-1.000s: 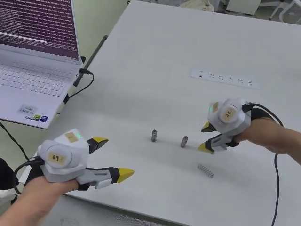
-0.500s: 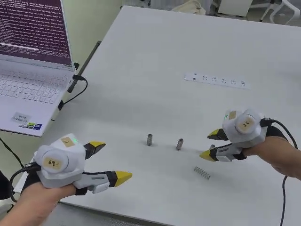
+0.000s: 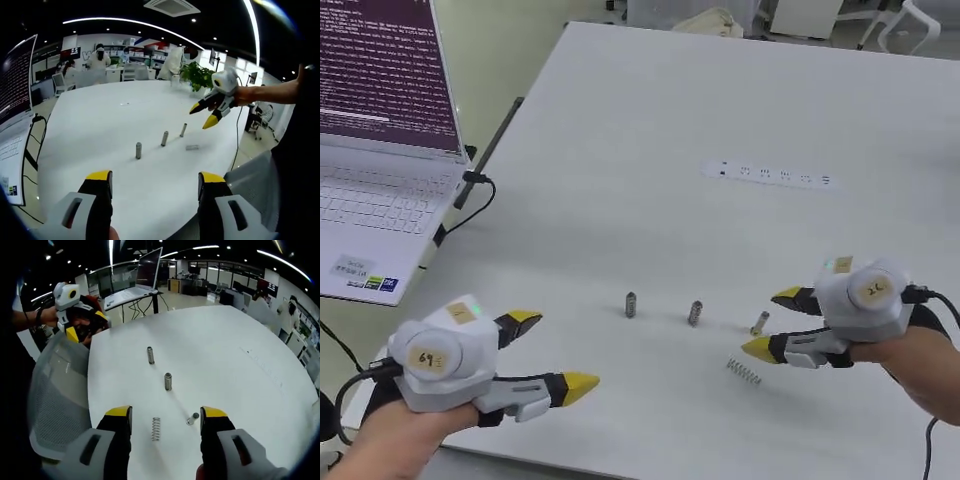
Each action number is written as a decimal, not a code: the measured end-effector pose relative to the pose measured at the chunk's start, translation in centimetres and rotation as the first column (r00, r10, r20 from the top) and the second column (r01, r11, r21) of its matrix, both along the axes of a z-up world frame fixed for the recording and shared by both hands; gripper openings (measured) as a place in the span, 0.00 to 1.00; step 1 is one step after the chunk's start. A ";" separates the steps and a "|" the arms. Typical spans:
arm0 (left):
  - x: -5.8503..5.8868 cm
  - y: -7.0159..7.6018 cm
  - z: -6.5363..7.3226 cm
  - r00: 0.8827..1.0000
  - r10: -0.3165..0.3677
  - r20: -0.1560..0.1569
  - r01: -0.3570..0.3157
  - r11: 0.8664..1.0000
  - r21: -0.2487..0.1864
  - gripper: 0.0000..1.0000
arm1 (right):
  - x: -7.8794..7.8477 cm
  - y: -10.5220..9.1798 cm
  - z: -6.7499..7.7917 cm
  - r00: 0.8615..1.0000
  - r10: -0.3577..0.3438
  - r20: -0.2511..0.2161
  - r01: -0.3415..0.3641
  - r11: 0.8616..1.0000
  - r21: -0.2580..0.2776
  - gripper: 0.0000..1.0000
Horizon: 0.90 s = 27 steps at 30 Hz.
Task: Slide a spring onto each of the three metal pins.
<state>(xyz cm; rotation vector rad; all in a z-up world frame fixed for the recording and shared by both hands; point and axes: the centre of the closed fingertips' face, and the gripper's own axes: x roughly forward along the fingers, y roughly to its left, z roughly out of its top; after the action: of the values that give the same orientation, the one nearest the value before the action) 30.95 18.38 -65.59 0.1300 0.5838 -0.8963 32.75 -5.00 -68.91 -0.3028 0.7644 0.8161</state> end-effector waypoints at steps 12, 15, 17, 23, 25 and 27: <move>0.2 -0.4 0.0 1.000 -0.009 -0.004 0.009 1.000 0.006 0.66 | -2.8 -1.6 0.5 0.992 -0.126 0.004 0.125 0.989 0.084 0.63; 0.2 -0.7 0.0 1.000 -0.016 -0.003 0.016 1.000 0.005 0.66 | -3.2 -2.1 0.9 0.987 -0.162 0.025 0.158 0.982 0.099 0.63; 0.2 -1.1 0.1 1.000 -0.023 -0.003 0.023 1.000 0.004 0.66 | -3.6 -2.4 1.3 0.980 -0.194 0.030 0.190 0.974 0.121 0.64; 0.4 -1.9 0.0 0.999 -0.039 -0.004 0.039 0.999 0.002 0.65 | -4.3 -3.2 1.6 0.971 -0.234 0.044 0.227 0.966 0.123 0.67; 0.5 -2.3 0.1 0.999 -0.046 -0.004 0.046 0.999 0.001 0.65 | -4.6 -3.4 1.7 0.970 -0.241 0.041 0.234 0.964 0.130 0.67; 0.5 -2.7 0.1 0.999 -0.052 -0.003 0.052 0.999 -0.002 0.65 | -4.9 -3.4 1.8 0.968 -0.249 0.039 0.241 0.961 0.137 0.68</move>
<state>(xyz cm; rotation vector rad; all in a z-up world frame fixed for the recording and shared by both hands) 31.46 15.65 -65.48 0.1428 0.5848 -0.9479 27.83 -8.43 -67.13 -0.1093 0.6773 0.6173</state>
